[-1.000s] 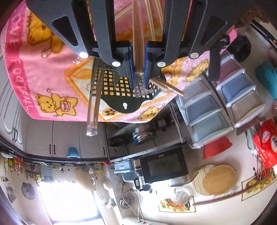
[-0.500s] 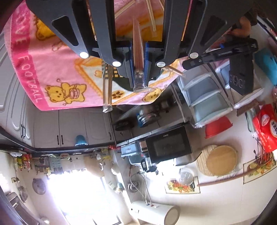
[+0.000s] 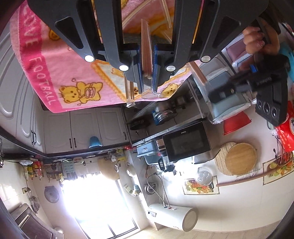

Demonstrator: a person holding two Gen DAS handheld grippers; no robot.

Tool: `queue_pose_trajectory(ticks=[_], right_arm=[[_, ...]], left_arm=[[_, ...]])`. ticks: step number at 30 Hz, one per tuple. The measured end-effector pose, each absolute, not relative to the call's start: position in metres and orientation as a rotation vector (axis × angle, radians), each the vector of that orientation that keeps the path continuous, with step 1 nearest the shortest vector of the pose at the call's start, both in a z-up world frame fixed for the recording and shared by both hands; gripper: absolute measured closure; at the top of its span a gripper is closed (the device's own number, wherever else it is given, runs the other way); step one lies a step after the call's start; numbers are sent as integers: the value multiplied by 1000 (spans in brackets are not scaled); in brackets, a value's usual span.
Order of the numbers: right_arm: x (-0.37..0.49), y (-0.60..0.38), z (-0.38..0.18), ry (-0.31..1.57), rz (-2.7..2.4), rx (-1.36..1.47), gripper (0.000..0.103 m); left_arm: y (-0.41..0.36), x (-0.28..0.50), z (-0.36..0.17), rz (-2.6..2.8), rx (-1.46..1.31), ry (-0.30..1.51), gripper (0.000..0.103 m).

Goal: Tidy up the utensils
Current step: 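Lift both held chopsticks and carry them over the green caddy, then lower both chopsticks into the caddy and open both grippers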

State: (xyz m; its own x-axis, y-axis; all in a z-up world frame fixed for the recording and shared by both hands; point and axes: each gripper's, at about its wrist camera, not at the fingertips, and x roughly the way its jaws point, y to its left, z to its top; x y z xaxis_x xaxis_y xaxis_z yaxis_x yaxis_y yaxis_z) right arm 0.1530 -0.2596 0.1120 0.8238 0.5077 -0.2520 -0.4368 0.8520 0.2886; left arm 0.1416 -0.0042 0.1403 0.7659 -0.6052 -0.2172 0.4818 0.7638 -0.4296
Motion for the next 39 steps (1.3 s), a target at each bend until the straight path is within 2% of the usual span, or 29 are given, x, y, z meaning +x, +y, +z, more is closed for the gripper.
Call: queue_pose_trajectory(ticks=[20,31,39], right_arm=[[157,-265,151,214,494,203,94],[171,-262,179,119,491,190,94],[193,-250,185,108,486,176,94]], left_arm=[[-25,177,214,-629,-322,230,103],[-24,205,226,-572,-315,205,103],[-18,218,216,-529,-323,219,103]])
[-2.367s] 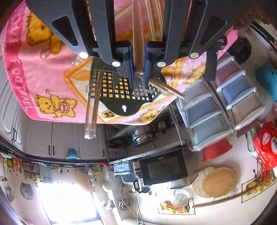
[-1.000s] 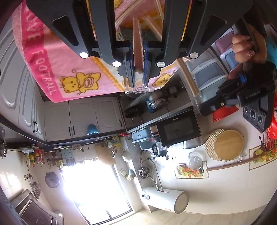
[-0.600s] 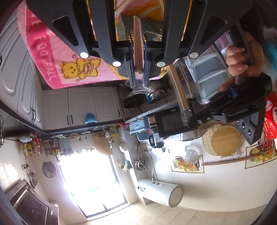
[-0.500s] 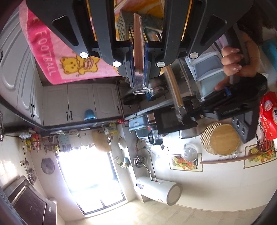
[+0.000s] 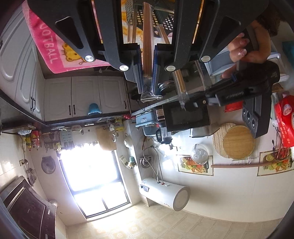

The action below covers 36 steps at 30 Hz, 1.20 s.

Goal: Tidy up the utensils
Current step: 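Lower both chopsticks into the caddy and open both grippers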

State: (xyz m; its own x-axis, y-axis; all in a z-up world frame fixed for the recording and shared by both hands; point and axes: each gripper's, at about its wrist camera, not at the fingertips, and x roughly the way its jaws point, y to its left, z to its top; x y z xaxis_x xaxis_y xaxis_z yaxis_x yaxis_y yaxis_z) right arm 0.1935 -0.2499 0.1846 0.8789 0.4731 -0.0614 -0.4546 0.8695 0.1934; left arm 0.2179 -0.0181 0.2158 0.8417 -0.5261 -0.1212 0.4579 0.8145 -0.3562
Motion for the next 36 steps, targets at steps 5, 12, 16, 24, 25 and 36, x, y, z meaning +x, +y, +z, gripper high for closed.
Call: queue_pose_trajectory(ticks=[5,12,16,24,25,36], right_arm=[[205,-242,184,95,476,163,94],[219,-234,174,110,475,160,94],[227,-227,166,119,467,151,94],[237,-219,141,146,455,145,94],[238,-218,138,152,450,141,94],[243,-212,114,202,448,137,93]], left_arm=[[-11,226,201,-507,-341,249,103],[-2,233,179,-503,-372,286,103],[1,237,167,-497,-393,306,103],[1,240,144,-507,-432,340,103],[1,240,141,-509,-437,343,103],[-3,238,120,-542,-471,374,103]])
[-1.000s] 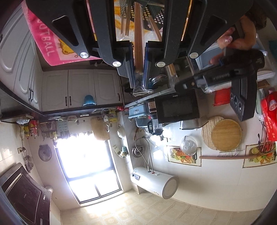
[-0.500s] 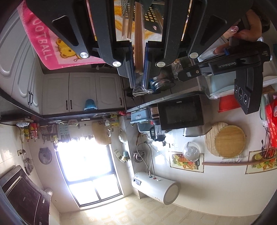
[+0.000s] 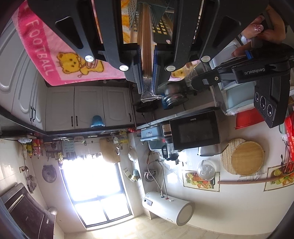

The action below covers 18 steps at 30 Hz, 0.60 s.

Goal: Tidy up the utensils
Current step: 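Lower both chopsticks into the caddy and open both grippers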

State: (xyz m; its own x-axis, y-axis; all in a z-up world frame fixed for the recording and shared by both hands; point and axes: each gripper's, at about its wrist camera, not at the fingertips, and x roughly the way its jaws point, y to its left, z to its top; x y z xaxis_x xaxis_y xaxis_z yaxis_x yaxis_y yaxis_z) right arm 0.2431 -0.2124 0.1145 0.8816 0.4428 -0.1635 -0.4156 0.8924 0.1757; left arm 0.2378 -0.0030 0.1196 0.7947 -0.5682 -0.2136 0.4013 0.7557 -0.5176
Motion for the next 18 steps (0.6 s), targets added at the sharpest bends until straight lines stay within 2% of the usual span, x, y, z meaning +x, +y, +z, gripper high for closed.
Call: queue_pose_trajectory(ticks=[11,18], right_arm=[[243,-213,99,265,443,155,92],[240,-221,90,312,429,169,83]], left_arm=[[-5,230,111,-520,-449,399,103],[-2,225,108,-510,-434,414,103]])
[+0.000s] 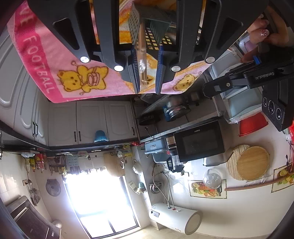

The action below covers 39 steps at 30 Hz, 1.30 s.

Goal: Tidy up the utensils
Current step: 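Lower both chopsticks into the caddy and open both grippers, then withdraw both grippers and move them toward the remaining wrapped chopsticks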

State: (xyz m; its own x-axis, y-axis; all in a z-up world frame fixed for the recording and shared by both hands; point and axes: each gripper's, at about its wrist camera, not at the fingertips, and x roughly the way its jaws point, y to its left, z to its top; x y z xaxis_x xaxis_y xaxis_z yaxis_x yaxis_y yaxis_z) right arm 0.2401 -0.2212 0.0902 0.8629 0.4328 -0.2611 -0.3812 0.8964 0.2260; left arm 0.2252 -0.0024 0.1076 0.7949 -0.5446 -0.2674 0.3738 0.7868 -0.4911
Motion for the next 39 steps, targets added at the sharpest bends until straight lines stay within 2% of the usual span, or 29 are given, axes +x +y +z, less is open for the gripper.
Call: queue_pose_trajectory(ticks=[2,6,20,26,39], right_arm=[[239,-225,88,324,423,175,78],[234,-232,84,344,411,187,73],[210,-244,86,384,417,185,59],[196,-247,84,400,415,168,56],[178,-259,65,460,401,153,52]], left_arm=[[-2,223,106,-508,-428,417,103],[-2,216,103,-509,-427,427,90],[8,186,106,-500,-434,402,66],[8,172,102,-505,-426,407,59],[3,158,81,-511,-426,454,33]])
